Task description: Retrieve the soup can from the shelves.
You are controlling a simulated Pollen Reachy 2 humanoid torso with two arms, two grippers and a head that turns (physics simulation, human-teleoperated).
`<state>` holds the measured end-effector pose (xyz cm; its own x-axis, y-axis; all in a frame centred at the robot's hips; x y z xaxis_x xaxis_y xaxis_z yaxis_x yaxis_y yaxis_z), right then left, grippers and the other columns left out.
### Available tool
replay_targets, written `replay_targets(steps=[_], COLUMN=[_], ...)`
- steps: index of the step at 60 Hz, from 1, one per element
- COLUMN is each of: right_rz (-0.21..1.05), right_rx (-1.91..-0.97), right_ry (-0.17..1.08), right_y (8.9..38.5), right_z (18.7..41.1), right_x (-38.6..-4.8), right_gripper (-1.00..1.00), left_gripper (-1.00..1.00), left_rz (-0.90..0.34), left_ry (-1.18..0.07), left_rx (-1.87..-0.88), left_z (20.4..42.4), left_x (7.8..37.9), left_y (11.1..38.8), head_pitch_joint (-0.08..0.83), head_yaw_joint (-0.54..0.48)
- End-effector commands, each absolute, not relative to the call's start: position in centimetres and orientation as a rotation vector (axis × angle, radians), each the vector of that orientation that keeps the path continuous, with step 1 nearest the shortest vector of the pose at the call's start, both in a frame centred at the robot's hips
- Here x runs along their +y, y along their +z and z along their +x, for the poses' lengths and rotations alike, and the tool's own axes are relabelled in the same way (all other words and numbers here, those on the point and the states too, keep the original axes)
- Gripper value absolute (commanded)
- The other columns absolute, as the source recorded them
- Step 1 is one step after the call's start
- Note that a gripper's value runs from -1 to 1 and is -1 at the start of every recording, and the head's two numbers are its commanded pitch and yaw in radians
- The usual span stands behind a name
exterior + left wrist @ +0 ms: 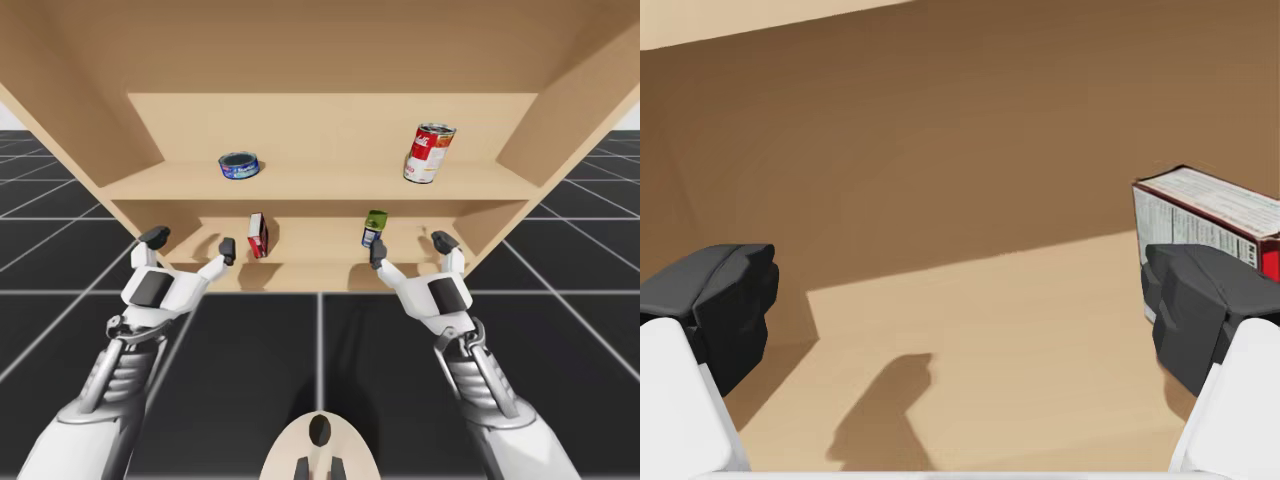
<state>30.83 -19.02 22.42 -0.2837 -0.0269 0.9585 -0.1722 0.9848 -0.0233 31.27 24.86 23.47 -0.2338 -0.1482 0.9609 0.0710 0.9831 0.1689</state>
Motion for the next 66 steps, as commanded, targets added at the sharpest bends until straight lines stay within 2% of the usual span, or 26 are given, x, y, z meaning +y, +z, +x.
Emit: replay_targets(steps=[1,4,13,25,33,49,57,62,66], right_rz=[0.161,0.178,0.169,0.161,0.158,0.171,0.137,0.157,0.123], right_rx=[-1.842,-1.837,-1.838,-1.845,-1.849,-1.861,-1.863,-1.878,-1.870], right_ry=[0.087,0.121,0.112,0.108,0.108,0.110,0.106,0.121,0.123], right_y=[22.2,22.2,22.3,22.4,22.4,22.7,24.3,26.2,27.5], right_z=[30.6,30.6,30.7,30.7,30.7,30.4,29.0,27.2,25.9], right_x=[-18.2,-18.2,-18.3,-18.4,-18.4,-18.2,-17.9,-17.7,-17.5], right_gripper=[-1.00,-1.00,-1.00,-1.00,-1.00,-1.00,-1.00,-1.00,-1.00], left_gripper=[-1.00,-1.00,-1.00,-1.00,-1.00,-1.00,-1.00,-1.00,-1.00], left_rz=[0.056,0.057,0.058,0.057,0.056,0.060,0.064,0.065,0.065], left_ry=[-0.194,-0.194,-0.194,-0.198,-0.198,-0.197,-0.193,-0.191,-0.191], left_rx=[-1.798,-1.799,-1.800,-1.802,-1.802,-1.802,-1.801,-1.800,-1.798], left_z=[31.3,31.3,31.3,31.3,31.3,31.3,31.3,31.3,31.3], left_x=[24.9,24.9,25.0,25.0,25.0,25.0,25.1,25.2,25.2], left_y=[23.5,23.5,23.5,23.5,23.5,23.5,23.5,23.6,23.5], head_pitch_joint=[0.014,0.020,0.080,0.113,0.136,0.147,0.150,0.152,0.154], head_yaw_joint=[0.00,0.00,-0.03,-0.19,-0.25,-0.28,-0.26,-0.26,-0.26])
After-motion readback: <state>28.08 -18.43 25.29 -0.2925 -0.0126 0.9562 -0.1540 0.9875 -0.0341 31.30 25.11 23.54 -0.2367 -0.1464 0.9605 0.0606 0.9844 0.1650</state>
